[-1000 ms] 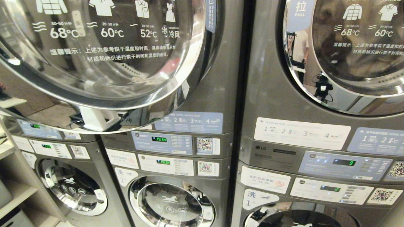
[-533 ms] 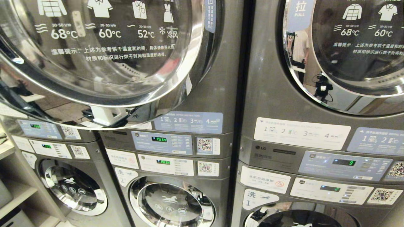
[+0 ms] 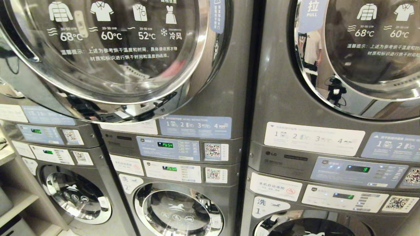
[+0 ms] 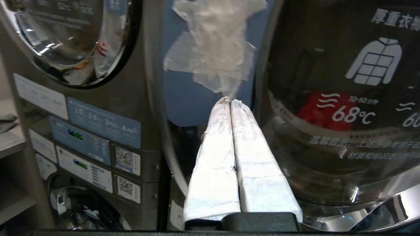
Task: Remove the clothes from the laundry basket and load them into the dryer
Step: Close the dryer
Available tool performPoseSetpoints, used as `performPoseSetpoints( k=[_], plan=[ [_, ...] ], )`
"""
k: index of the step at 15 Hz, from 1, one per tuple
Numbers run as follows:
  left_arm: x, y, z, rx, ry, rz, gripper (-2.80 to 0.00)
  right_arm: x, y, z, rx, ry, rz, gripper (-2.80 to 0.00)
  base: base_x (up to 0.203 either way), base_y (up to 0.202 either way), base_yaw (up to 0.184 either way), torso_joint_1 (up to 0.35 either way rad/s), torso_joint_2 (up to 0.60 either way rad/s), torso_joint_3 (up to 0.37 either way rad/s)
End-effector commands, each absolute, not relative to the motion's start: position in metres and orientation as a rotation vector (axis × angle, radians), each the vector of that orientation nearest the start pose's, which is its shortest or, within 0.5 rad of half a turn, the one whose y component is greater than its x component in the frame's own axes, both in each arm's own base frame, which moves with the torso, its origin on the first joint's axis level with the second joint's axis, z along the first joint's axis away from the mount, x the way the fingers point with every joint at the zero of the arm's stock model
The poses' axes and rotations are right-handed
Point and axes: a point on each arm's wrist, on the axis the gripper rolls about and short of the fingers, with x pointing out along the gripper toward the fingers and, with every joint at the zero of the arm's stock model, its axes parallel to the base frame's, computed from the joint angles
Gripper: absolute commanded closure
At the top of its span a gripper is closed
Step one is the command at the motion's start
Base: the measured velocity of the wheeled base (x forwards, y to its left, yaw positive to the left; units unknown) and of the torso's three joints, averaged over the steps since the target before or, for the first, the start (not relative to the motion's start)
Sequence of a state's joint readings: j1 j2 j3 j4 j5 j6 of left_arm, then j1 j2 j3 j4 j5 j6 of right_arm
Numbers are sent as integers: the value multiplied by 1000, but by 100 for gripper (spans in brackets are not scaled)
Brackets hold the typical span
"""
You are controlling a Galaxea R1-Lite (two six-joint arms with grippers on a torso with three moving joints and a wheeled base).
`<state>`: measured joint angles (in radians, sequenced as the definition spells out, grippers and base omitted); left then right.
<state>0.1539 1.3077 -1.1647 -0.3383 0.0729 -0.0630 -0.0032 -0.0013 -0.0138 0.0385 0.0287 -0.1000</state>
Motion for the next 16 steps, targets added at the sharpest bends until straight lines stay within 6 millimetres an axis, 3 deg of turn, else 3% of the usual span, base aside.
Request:
performPoseSetpoints(
  k=[1, 9, 14, 16],
  plan=[
    [233, 41, 343, -60, -145, 221, 0, -24, 1, 75, -101, 23, 27, 0, 0, 0, 0, 0, 0, 0],
    [307, 95, 316, -47, -136, 233, 0, -24, 1, 76, -75, 22, 25, 0, 0, 0, 0, 0, 0, 0],
    [366, 113, 293, -32, -162, 118, 0, -24, 1, 76, -59, 22, 24, 0, 0, 0, 0, 0, 0, 0],
    [389, 120, 293, -23, -201, 89, 0, -24, 1, 76, -60, 22, 24, 0, 0, 0, 0, 0, 0, 0]
  ],
)
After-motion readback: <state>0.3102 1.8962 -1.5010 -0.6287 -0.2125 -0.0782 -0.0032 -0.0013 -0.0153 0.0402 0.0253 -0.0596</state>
